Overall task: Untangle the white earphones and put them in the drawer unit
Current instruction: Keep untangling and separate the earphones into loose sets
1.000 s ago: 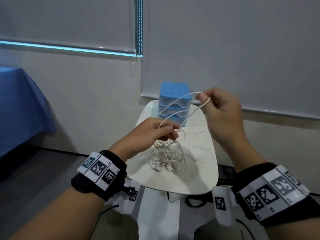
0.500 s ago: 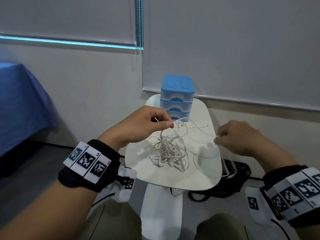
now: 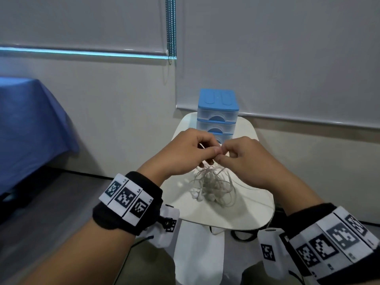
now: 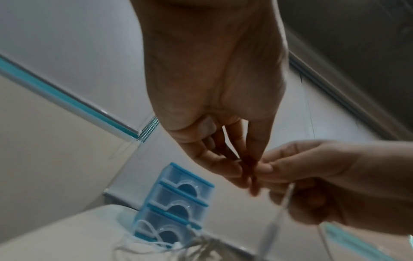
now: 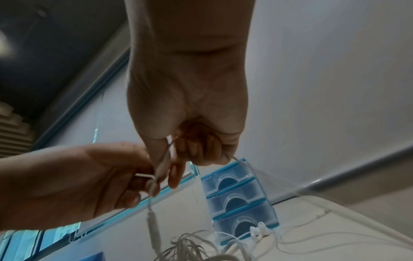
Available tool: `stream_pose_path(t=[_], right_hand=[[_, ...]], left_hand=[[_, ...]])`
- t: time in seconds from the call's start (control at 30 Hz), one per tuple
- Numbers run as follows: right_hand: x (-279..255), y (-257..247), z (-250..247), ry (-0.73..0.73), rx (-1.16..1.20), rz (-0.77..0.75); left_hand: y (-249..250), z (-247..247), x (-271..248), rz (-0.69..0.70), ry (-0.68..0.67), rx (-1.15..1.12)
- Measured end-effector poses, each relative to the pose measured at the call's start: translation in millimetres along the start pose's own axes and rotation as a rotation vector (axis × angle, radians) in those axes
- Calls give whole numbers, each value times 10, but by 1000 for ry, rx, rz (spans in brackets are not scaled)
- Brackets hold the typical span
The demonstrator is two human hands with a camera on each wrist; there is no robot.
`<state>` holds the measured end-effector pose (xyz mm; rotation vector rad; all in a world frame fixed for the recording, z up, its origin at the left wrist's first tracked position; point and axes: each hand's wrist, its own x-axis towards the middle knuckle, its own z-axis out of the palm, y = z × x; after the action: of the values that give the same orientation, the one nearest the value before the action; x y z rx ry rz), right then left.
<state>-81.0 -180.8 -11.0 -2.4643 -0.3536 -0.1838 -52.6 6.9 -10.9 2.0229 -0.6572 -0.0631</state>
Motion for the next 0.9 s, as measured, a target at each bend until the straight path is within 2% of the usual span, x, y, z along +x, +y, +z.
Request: stream_pose_path(t=[0.13,0.23,0.33,0.43,0.53,0.7,0.9], right_hand=[[-17,128,-21,-21,-43,127],[-47,216,-23,-35,41,182],[-80,247,-96,-160,49,227],[-104,286,-155,-333,37,220],[-102,323,-102,-393,155,255],[-80,396,141,-418,341,313],[-156,590,415,-358,642,432]], left_hand=[[-182,94,-29,22,-163,118],[-235,188,-50,33,-256,263],[-273,227,-57,-17,-347,492],[-363,221,-48,-40,-294,600],[-406,217,-53,-69,-206,577],[-422,263,-102,-108,-74,497],[-476,348,-246,-178,-90,234]])
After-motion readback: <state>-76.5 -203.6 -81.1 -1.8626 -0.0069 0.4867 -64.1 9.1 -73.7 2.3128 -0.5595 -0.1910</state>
